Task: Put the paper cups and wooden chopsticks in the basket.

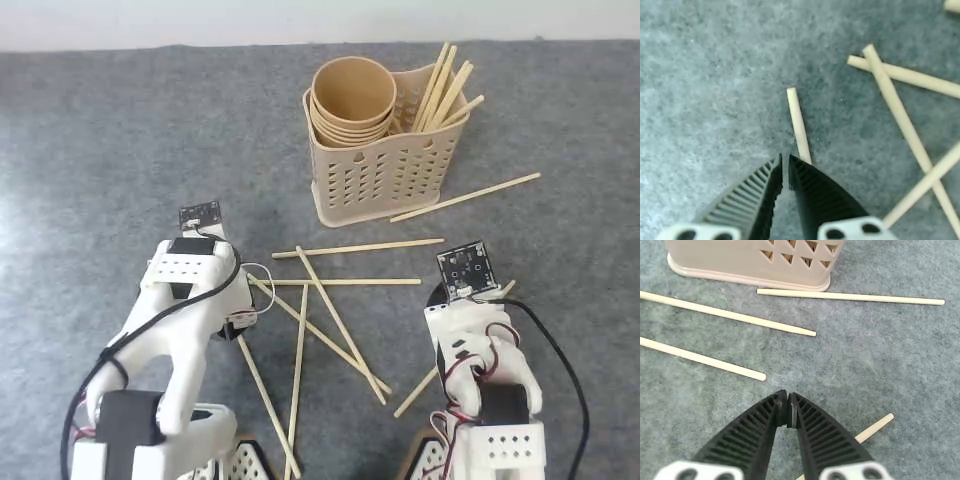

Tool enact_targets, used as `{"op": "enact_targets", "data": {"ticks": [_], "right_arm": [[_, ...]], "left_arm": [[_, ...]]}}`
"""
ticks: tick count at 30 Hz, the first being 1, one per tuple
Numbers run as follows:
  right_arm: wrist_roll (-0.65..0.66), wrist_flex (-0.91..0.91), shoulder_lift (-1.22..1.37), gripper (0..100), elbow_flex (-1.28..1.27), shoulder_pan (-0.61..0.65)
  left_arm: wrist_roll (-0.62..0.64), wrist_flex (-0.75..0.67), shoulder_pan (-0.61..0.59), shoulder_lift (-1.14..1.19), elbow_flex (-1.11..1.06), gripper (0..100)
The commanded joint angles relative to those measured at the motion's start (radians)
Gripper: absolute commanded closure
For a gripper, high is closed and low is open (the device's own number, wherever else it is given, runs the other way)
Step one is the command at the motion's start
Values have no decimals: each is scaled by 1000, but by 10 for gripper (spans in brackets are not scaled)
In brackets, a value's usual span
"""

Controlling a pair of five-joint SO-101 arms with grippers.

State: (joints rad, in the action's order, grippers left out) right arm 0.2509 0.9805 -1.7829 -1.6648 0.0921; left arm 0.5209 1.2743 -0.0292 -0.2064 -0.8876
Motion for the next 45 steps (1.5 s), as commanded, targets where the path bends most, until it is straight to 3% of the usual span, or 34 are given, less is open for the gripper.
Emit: {"op": "enact_targets", "data": {"ticks": [1,13,19,35,41,45], "right_arm": [[12,-16,1,992,-20,5],[12,-16,1,992,-20,5],[12,-16,1,992,-20,5],[12,-15,1,992,-20,5],[12,-15,1,992,-20,5],[12,-15,1,992,-20,5]], "left_arm": [[-6,11,5,0,41,984],[-5,9,40,2,64,983],[-5,17,86,2,61,865],[-9,5,20,3,27,906],[-9,-155,20,3,-96,906],[-9,-175,20,3,-110,910]]}}
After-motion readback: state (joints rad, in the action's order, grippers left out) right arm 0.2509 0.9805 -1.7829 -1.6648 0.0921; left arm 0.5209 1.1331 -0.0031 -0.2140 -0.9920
